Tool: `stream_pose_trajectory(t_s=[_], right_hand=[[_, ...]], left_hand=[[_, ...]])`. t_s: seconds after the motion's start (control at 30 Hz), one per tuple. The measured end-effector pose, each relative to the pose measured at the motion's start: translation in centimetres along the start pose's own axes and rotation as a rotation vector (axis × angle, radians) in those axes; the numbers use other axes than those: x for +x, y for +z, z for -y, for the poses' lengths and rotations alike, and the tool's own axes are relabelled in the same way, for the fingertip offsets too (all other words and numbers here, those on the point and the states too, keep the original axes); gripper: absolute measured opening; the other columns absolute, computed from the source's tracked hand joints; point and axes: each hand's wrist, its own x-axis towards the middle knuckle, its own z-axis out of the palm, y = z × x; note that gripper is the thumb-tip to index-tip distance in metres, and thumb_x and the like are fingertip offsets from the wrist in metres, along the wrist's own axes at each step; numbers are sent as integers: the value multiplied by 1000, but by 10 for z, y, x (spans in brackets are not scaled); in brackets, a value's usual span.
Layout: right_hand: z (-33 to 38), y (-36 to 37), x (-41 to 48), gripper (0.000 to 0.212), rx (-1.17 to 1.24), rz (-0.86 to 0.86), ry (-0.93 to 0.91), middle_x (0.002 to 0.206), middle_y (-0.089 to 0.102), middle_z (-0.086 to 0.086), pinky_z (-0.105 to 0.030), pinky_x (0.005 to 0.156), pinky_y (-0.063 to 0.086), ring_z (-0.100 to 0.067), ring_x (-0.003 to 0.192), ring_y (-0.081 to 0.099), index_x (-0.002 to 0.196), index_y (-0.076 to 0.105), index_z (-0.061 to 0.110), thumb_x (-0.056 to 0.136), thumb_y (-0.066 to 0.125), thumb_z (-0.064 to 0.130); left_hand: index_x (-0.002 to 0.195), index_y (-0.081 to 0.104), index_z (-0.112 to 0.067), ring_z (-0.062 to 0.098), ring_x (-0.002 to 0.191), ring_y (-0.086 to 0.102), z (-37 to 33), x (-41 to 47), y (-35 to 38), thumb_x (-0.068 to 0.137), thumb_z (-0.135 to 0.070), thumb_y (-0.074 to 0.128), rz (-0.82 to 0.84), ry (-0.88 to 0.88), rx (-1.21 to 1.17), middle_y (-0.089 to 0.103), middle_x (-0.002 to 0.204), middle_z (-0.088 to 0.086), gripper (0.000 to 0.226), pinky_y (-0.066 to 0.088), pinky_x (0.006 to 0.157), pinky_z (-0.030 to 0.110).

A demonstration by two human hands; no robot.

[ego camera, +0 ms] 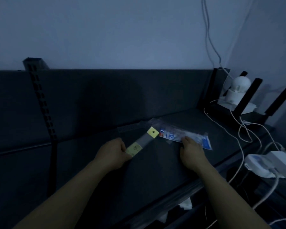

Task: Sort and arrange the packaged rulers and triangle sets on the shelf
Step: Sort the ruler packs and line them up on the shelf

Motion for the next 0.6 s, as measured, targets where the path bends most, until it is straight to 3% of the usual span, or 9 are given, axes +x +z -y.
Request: stream_pose_trajectory(t_s=[0.1, 0.2, 0.33, 0.4, 0.5, 0.6], right_hand=[[7, 2, -6, 40, -78, -44, -18, 134, 51, -6, -39, 106, 31, -28, 123, 45, 126, 53, 15, 89, 39, 13], [22, 3, -17, 33, -69, -39, -135, 123, 56, -2, -35, 97, 33, -28, 115, 48, 115, 62, 19, 92, 39, 16], [29, -7, -15, 23, 176, -11, -207, 106, 64, -8, -36, 86, 44, -29, 101, 57, 96, 69, 8, 91, 47, 14], [27, -15, -8, 23, 207, -53, -185, 112, 61, -7, -34, 89, 42, -29, 107, 54, 103, 69, 9, 91, 51, 15], [30, -15, -4, 22, 246, 29, -199, 111, 59, -14, -30, 85, 37, -32, 109, 55, 104, 67, 2, 92, 54, 16], [40, -12, 1, 31, 283, 68, -229, 135, 50, -13, -14, 88, 28, -25, 127, 44, 124, 60, 10, 96, 52, 20]], left_hand=[[95, 51, -17, 12, 77, 55, 2, 6, 1, 86, -38, 61, -26, -24, -21, 59, 90, -2, 25, 44, 61, 29], [103, 50, -15, 19, 85, 57, -1, 12, 4, 89, -42, 53, -57, -23, 56, 60, 102, 3, 31, 40, 63, 28], [110, 51, -15, 25, 100, 59, -3, 23, 6, 85, -37, 61, -38, -24, 61, 61, 114, 6, 36, 38, 69, 28], [108, 54, -14, 25, 99, 60, -3, 27, 6, 83, -31, 64, -35, -22, 0, 62, 112, 6, 32, 41, 70, 28], [100, 57, -14, 23, 89, 59, 3, 34, 3, 87, -24, 60, -87, -5, -75, 63, 105, 7, 16, 40, 67, 27], [90, 52, -13, 16, 75, 52, 9, 47, -2, 93, -22, 55, -143, 41, -141, 61, 94, 6, 10, 36, 57, 27]])
